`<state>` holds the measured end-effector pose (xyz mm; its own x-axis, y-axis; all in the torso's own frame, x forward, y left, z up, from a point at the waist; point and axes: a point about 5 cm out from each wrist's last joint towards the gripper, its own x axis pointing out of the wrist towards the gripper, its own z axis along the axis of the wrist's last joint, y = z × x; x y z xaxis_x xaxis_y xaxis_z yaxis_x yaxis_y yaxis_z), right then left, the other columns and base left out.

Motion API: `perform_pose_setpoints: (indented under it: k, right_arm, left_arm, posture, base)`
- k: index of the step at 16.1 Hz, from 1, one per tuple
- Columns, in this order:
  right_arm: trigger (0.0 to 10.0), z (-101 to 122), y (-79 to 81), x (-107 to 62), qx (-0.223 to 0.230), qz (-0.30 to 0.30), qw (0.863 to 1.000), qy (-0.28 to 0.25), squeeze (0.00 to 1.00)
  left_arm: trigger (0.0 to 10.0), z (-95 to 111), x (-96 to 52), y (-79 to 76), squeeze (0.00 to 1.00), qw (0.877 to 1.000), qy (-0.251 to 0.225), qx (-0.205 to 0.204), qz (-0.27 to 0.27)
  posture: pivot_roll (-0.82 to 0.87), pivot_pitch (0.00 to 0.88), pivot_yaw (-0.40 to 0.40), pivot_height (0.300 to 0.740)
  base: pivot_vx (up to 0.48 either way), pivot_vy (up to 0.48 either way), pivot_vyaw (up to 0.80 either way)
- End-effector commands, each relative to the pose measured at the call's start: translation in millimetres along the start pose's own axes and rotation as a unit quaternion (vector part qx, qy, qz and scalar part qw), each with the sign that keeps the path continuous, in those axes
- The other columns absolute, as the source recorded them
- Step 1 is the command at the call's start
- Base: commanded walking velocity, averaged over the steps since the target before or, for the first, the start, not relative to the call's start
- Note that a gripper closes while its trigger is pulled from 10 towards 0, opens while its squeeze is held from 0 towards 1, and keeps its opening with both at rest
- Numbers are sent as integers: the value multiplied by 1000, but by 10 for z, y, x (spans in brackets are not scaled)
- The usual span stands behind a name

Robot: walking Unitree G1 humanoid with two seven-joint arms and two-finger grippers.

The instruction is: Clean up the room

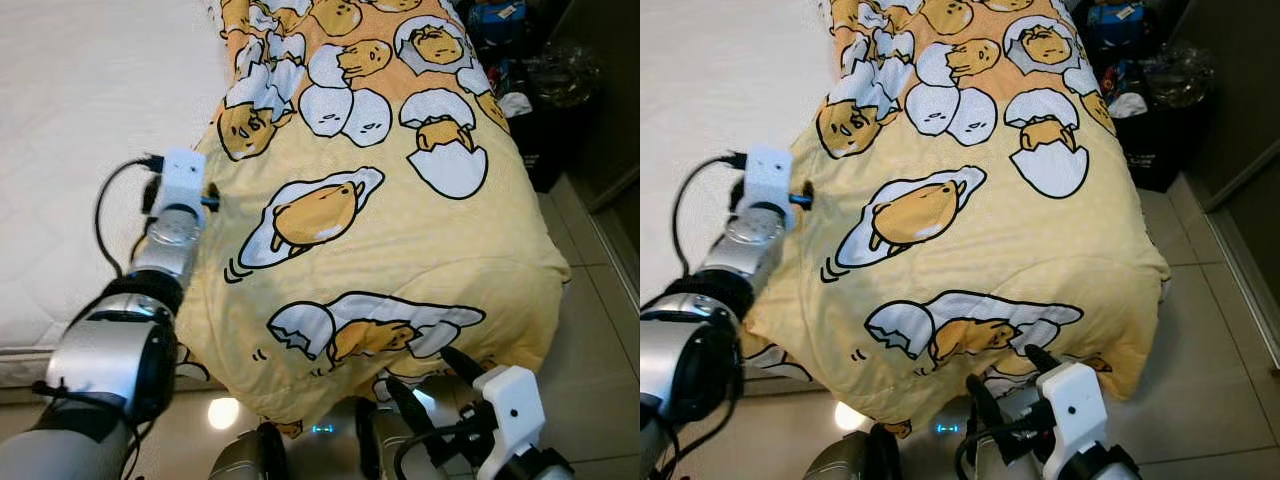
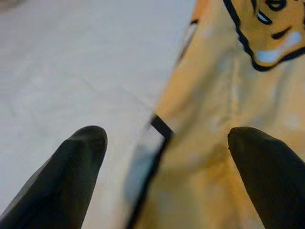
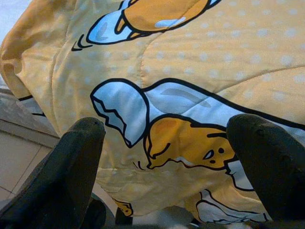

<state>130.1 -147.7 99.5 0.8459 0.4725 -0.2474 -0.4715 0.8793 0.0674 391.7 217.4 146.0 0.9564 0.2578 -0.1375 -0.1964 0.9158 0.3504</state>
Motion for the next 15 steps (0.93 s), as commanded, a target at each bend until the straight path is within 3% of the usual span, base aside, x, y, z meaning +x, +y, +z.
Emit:
perform_pose_setpoints:
  k: [1,3,5,7,8,9,10,12,15]
  right_arm:
    - [10000,-52,40,-35,7,12,1000,18,16]
    - [10000,-73,92,-111,8,24,999,34,16]
    - [10000,-70,74,-145,8,19,999,38,20]
    - [10000,-60,63,-165,9,13,999,38,20]
    - [10000,-63,73,-171,10,13,999,39,20]
    - [10000,-69,87,-180,11,14,999,41,20]
    - [10000,-72,89,-181,11,13,999,42,16]
    - [10000,-77,76,-159,13,9,999,41,16]
    - [10000,-74,69,-118,13,11,999,37,16]
  left_arm:
    - [10000,-84,-16,12,0,999,9,30,6]
    - [10000,-362,-90,-66,0,995,54,78,-14]
    - [10000,-626,-181,-157,0,990,111,78,-45]
    - [10000,-913,-323,-316,0,976,180,75,-93]
    - [10000,-945,-344,-344,0,974,186,81,-100]
    - [3333,-967,-367,-397,0,972,191,77,-110]
    - [0,-962,-369,-415,0,973,190,74,-113]
    - [0,-861,-333,-449,0,978,174,20,-110]
    - [0,-740,-281,-436,0,983,149,-25,-101]
  posture:
    - [-381,269,17,740]
    - [-406,283,4,740]
    - [-427,290,3,740]
    - [-436,297,4,740]
    - [-441,298,3,740]
    - [-445,296,4,740]
    - [-446,290,6,740]
    - [-437,277,14,740]
    - [-423,270,16,740]
  base:
    - [0,0,0]
    - [0,0,0]
    - [0,0,0]
    - [0,0,0]
    - [0,0,0]
    - [0,0,0]
    - [0,0,0]
    - [0,0,0]
    - [0,0,0]
